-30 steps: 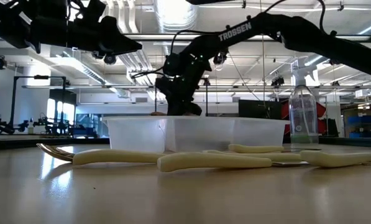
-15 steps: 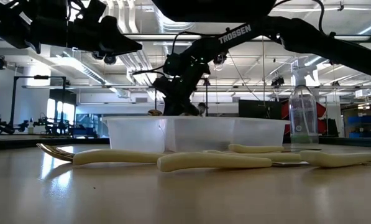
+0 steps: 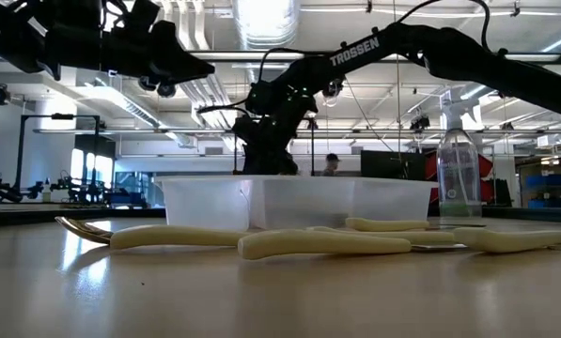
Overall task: Sort silverware
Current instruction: Put the gold spoon into the transparent silverware tray
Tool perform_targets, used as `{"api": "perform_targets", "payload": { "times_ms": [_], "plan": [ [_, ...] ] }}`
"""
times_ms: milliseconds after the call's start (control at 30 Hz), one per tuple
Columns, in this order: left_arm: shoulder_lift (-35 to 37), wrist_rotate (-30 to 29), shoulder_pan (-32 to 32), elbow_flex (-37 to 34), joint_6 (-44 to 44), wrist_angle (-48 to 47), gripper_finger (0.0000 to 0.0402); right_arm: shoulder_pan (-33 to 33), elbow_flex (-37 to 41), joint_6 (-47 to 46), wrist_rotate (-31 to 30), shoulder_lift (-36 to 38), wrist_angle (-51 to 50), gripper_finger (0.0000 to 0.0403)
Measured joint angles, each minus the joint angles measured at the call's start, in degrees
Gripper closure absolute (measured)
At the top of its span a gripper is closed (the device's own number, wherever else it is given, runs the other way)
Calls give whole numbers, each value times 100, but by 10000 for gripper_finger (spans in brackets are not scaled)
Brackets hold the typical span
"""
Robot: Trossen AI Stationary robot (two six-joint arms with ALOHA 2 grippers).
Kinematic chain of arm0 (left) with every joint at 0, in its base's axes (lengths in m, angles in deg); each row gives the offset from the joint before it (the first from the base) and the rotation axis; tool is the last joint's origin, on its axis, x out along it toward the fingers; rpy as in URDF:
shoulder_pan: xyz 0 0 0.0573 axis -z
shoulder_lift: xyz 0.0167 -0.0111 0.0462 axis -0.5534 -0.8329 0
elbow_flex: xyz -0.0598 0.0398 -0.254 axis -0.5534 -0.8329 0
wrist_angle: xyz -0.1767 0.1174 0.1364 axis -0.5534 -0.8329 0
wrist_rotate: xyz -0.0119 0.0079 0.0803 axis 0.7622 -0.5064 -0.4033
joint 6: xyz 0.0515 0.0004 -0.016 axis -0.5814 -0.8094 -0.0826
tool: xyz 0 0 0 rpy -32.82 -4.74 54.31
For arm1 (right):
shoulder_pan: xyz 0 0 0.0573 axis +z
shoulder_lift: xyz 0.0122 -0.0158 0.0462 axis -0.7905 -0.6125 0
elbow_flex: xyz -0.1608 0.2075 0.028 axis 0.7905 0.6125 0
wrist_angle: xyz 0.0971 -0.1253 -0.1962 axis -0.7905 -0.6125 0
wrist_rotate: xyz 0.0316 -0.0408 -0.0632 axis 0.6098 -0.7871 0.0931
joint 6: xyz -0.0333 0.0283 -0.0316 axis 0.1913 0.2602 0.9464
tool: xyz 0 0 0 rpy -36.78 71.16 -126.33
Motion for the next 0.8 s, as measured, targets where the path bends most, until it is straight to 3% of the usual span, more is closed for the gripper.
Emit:
{"api": "perform_targets", "payload": {
  "times_ms": [200, 400, 633, 800],
  "plan": [
    [169, 0, 119, 0, 27, -272, 239, 140, -19, 669, -229, 399, -455, 227],
    [326, 4, 160, 0, 69, -743, 239, 606, -29, 1501, -1579, 1004, -1683, 226],
    [265, 301, 488, 0, 223, -1163, 243, 1380, 104, 1685, -1652, 1443, -2721, 235],
    [264, 75, 1031, 0, 228, -1187, 244, 2083, 751, 1725, -1648, 1789, -2380, 235]
  ]
}}
